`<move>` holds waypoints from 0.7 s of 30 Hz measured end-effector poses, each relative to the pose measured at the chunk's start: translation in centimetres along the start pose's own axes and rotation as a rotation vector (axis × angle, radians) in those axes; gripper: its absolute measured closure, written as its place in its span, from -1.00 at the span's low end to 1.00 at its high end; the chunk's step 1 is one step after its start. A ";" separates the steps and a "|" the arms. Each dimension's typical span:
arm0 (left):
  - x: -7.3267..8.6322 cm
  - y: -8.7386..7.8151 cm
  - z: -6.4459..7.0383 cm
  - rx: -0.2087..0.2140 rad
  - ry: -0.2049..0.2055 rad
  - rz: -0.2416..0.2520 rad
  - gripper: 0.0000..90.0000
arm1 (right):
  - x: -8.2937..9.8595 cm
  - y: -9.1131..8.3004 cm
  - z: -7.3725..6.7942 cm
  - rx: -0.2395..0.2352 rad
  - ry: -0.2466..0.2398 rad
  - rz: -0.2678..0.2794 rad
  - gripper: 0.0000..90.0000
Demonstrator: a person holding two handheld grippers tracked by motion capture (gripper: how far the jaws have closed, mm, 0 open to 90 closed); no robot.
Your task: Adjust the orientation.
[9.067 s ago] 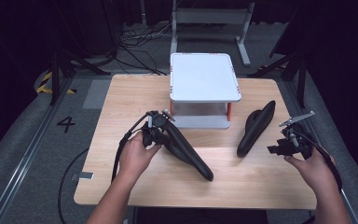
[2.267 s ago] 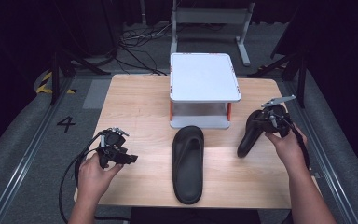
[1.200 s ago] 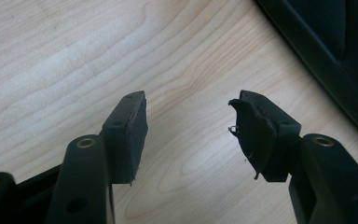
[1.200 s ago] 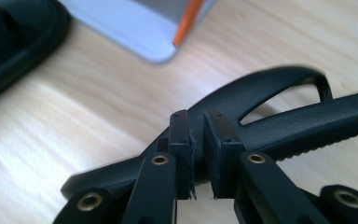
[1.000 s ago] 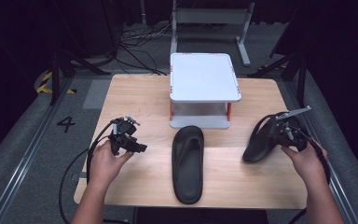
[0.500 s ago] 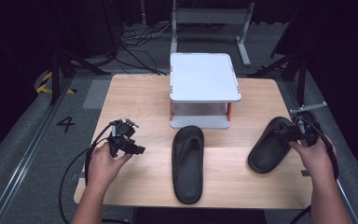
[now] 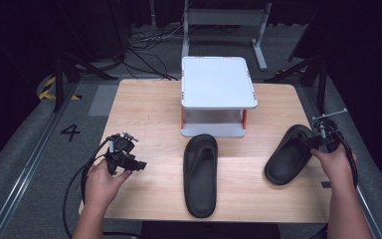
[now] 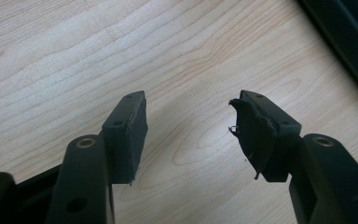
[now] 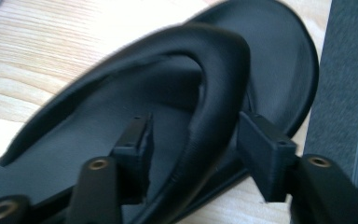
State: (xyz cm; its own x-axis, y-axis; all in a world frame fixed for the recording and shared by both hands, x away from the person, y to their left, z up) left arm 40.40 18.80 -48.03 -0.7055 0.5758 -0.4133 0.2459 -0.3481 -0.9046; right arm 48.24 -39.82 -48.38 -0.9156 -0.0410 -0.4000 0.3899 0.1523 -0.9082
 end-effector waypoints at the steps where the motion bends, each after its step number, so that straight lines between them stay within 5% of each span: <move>1: 0.0 0.0 0.0 0.000 0.000 0.000 -0.03 | 0.0 0.0 0.0 0.000 0.000 0.000 0.15; 5: -0.2 0.4 0.3 0.004 0.015 -0.022 -0.02 | 0.4 0.3 0.6 -0.058 0.085 -0.011 0.30; 11: -0.5 0.9 0.6 0.006 0.029 -0.035 -0.02 | 0.3 0.1 -0.6 -0.066 0.115 -0.013 0.44; 19: -0.9 1.1 0.7 0.010 0.037 -0.039 -0.02 | 0.6 0.3 -6.1 -0.112 0.003 -0.039 0.50; 20: -1.0 1.1 0.8 0.007 0.041 -0.038 -0.02 | 1.0 0.3 -8.3 -0.130 -0.050 -0.053 0.50; 21: -1.0 1.1 0.8 0.007 0.041 -0.038 -0.02 | 1.0 0.3 -8.3 -0.130 -0.050 -0.053 0.50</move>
State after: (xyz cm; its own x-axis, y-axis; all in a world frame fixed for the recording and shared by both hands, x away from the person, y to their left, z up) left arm 40.88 17.24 -48.55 -0.6862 0.6187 -0.3826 0.2144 -0.3306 -0.9191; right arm 46.68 -31.66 -48.02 -0.9274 -0.1014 -0.3602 0.3218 0.2750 -0.9060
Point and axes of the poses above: each handheld gripper's, and its own axes: y roughly forward along the jaws, x roughly out of its underside, z roughly to its right, the point moved 8 cm from there along y, roughly forward along the jaws, and after that the axes turned 8 degrees about y, right-handed, at the moved point
